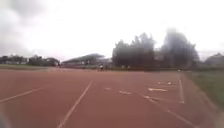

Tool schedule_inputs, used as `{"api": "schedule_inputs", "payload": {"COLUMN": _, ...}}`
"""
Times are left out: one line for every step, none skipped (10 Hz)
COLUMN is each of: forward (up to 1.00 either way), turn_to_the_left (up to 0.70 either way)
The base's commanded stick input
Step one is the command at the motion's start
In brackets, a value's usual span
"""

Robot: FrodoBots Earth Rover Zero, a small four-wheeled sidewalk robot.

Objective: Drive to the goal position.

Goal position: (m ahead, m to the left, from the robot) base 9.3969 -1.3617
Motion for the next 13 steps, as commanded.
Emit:
{"api": "schedule_inputs", "payload": {"forward": 0.70, "turn_to_the_left": -0.35}}
{"api": "schedule_inputs", "payload": {"forward": 0.70, "turn_to_the_left": -0.35}}
{"api": "schedule_inputs", "payload": {"forward": 0.70, "turn_to_the_left": -0.35}}
{"api": "schedule_inputs", "payload": {"forward": 0.70, "turn_to_the_left": -0.35}}
{"api": "schedule_inputs", "payload": {"forward": 0.70, "turn_to_the_left": -0.35}}
{"api": "schedule_inputs", "payload": {"forward": 0.70, "turn_to_the_left": -0.35}}
{"api": "schedule_inputs", "payload": {"forward": 0.70, "turn_to_the_left": -0.35}}
{"api": "schedule_inputs", "payload": {"forward": 0.70, "turn_to_the_left": -0.35}}
{"api": "schedule_inputs", "payload": {"forward": 0.70, "turn_to_the_left": -0.35}}
{"api": "schedule_inputs", "payload": {"forward": 0.70, "turn_to_the_left": -0.35}}
{"api": "schedule_inputs", "payload": {"forward": 0.70, "turn_to_the_left": -0.35}}
{"api": "schedule_inputs", "payload": {"forward": 0.70, "turn_to_the_left": -0.35}}
{"api": "schedule_inputs", "payload": {"forward": 0.70, "turn_to_the_left": -0.25}}
